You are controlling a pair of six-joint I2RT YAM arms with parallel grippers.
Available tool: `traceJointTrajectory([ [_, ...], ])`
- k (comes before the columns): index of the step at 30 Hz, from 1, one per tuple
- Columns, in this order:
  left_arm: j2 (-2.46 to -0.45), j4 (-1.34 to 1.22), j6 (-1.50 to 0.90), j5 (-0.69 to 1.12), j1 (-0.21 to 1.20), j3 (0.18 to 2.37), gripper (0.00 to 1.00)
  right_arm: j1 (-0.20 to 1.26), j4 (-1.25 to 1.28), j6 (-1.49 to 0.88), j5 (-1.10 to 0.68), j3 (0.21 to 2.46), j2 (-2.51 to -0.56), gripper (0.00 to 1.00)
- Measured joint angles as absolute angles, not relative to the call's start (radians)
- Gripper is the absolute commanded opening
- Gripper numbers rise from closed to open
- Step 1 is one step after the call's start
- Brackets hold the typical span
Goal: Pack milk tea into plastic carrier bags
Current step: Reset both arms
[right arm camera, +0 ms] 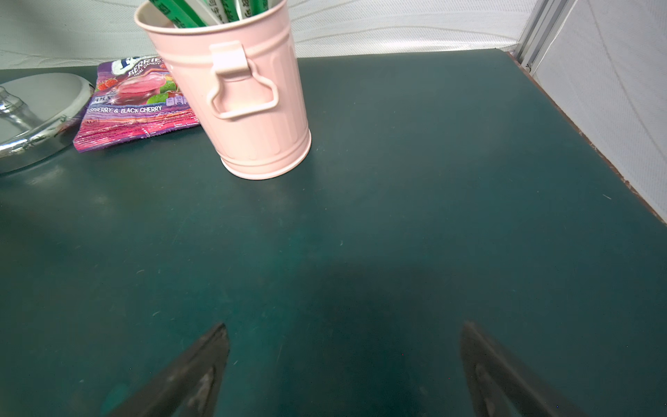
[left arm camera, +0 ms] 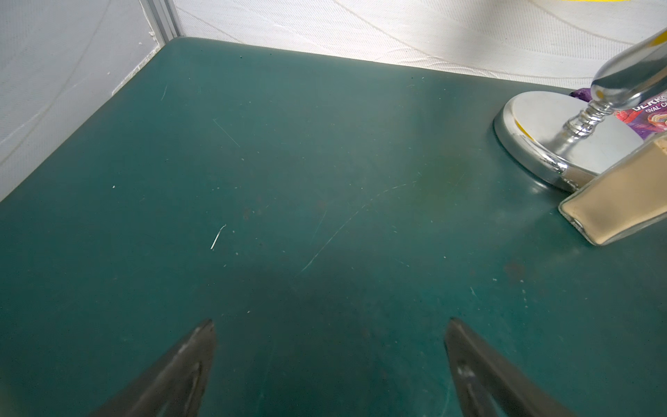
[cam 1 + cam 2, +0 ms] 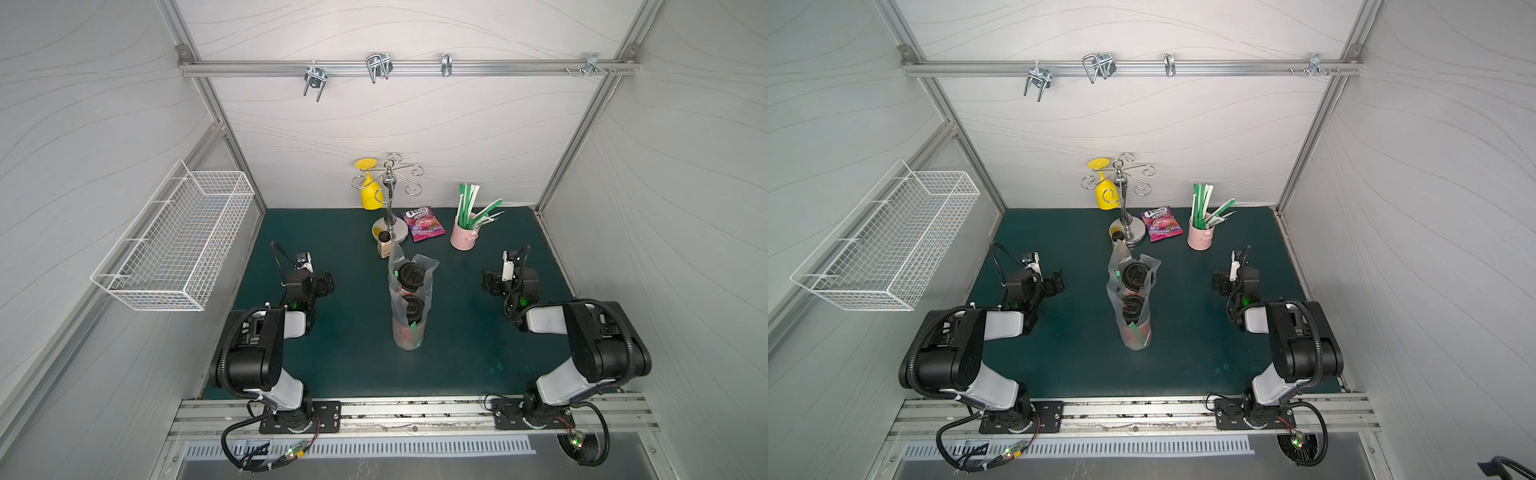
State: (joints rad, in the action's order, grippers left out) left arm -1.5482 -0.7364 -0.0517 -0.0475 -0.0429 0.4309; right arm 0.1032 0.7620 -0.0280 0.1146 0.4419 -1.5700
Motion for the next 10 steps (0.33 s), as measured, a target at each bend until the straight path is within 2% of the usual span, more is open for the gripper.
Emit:
traceJointTrajectory([
  [10, -1.548, -0.740, -0.052, -0.048, -0.043, 0.431, 0.99, 0.103, 0.762, -0.028, 0.115, 0.442, -1.570, 0.99],
])
